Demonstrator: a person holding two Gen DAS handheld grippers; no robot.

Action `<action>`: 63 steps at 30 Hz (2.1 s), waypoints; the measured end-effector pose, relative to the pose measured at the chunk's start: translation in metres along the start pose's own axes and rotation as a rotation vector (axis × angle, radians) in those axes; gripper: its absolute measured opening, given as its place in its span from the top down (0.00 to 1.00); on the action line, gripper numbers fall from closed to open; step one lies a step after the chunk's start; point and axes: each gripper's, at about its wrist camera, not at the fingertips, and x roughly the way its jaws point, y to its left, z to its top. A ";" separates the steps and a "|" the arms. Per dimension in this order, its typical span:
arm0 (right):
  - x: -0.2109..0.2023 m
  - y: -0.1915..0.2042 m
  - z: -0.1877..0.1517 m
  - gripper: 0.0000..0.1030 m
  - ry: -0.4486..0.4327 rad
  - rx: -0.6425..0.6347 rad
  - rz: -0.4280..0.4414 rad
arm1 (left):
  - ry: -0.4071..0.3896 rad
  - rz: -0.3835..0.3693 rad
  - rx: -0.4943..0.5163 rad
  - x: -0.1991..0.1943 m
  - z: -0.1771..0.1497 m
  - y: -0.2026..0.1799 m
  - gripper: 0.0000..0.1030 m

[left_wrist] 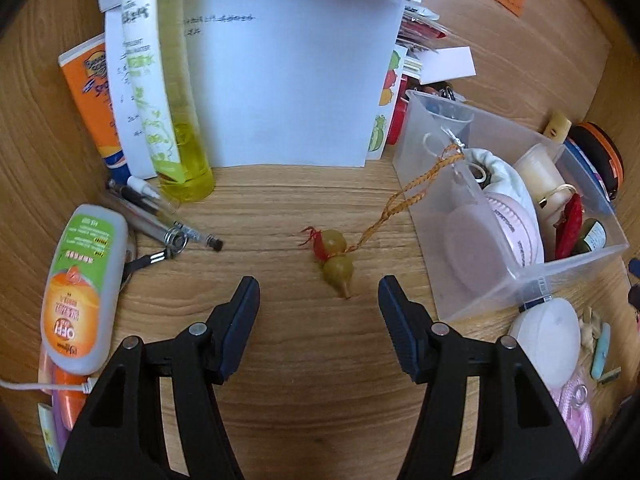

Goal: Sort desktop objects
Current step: 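Open the right gripper to release the bottle and withdraw, then grasp the gourd pendant with the left gripper while the right grasps the dark soap bar, then carry the pendant and soap bar over the clear box with both grippers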

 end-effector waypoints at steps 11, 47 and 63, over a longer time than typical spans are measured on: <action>0.023 0.010 -0.025 0.21 0.114 -0.014 0.059 | 0.024 0.057 0.031 0.020 0.014 -0.011 0.42; 0.031 0.011 -0.028 0.76 0.175 -0.155 0.062 | -0.010 0.089 0.041 0.018 0.015 -0.008 0.84; 0.005 -0.004 -0.022 0.78 0.092 -0.084 0.050 | -0.168 0.002 0.017 -0.047 0.019 -0.038 0.84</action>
